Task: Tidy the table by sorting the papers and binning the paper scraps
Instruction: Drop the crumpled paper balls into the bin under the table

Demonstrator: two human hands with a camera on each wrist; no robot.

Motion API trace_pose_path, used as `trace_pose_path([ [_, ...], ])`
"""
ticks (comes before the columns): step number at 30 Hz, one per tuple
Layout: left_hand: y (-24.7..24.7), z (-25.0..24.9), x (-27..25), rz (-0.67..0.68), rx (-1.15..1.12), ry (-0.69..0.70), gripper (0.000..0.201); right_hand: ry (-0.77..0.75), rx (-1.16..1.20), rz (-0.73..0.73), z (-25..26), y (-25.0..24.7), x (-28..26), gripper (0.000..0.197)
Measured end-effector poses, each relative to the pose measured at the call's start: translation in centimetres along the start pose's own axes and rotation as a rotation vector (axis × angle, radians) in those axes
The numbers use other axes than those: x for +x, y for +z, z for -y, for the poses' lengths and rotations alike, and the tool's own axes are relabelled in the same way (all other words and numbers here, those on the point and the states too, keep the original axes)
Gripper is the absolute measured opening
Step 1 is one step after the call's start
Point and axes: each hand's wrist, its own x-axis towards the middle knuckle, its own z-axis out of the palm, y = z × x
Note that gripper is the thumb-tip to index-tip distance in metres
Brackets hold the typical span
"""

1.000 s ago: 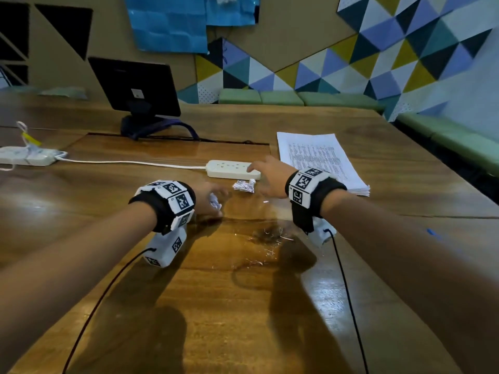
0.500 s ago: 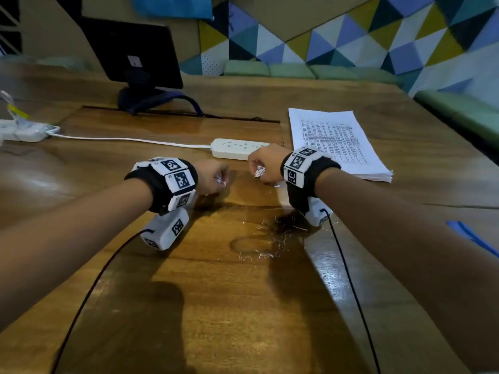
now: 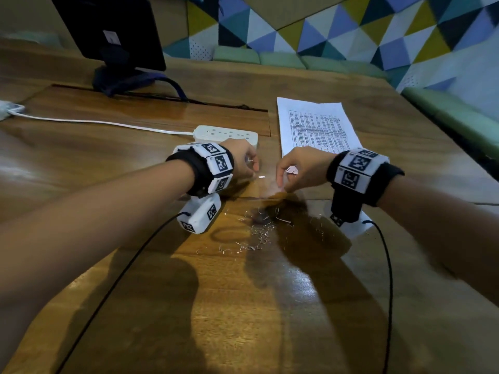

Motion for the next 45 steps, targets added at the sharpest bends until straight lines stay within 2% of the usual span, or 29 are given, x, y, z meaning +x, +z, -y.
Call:
trace_pose_path([
  [4, 0.5, -1.0, 0.7, -0.005, 0.07, 0.031, 0.026, -0.089, 0.148, 0.069, 0.2, 1.8, -3.4, 0.017],
  [8, 0.3, -1.2, 1.4, 0.029, 0.08, 0.03, 0.03, -0.124, 0.166, 0.04, 0.2, 3.1, -4.3, 0.024],
  [16, 0.4, -1.5, 2.4, 0.003, 0.077, 0.083, 0.016, -0.111, 0.311, 0.074, -0.7, 3.8, -3.0, 0.015],
  [21, 0.6, -2.2, 2.6, 0.008, 0.133, 0.074, 0.015, -0.15, 0.257, 0.097, -0.8, 3.8, -2.7, 0.01],
  [26, 0.4, -3.1, 2.8, 0.074, 0.232, 0.086, 0.023, -0.174, 0.151, 0.089, -0.5, 3.8, -2.9, 0.006],
  [29, 0.8, -3.7, 3.2, 0.116, 0.316, 0.057, 0.019, -0.195, 0.107, 0.099, -0.2, 4.0, -3.1, 0.007],
  [31, 1.2, -3.6, 3.3, 0.112, 0.338, 0.028, 0.008, -0.194, 0.096, 0.116, -0.1, 4.2, -3.1, 0.01],
  [34, 1.4, -3.7, 2.7, 0.111, 0.366, 0.045, 0.006, -0.158, 0.164, 0.118, -0.4, 4.0, -3.0, 0.022],
  [37, 1.2, -3.7, 2.7, 0.127, 0.359, 0.021, 0.023, -0.12, 0.245, 0.097, -1.1, 3.9, -3.2, 0.021],
  [39, 0.8, -3.6, 2.2, 0.117, 0.336, 0.029, 0.018, -0.118, 0.288, 0.059, -1.5, 3.8, -3.5, 0.019],
  [45, -0.7, -3.3, 0.5, -0.055, 0.225, 0.078, 0.008, -0.141, 0.356, -0.059, -1.6, 3.6, -4.9, 0.01],
])
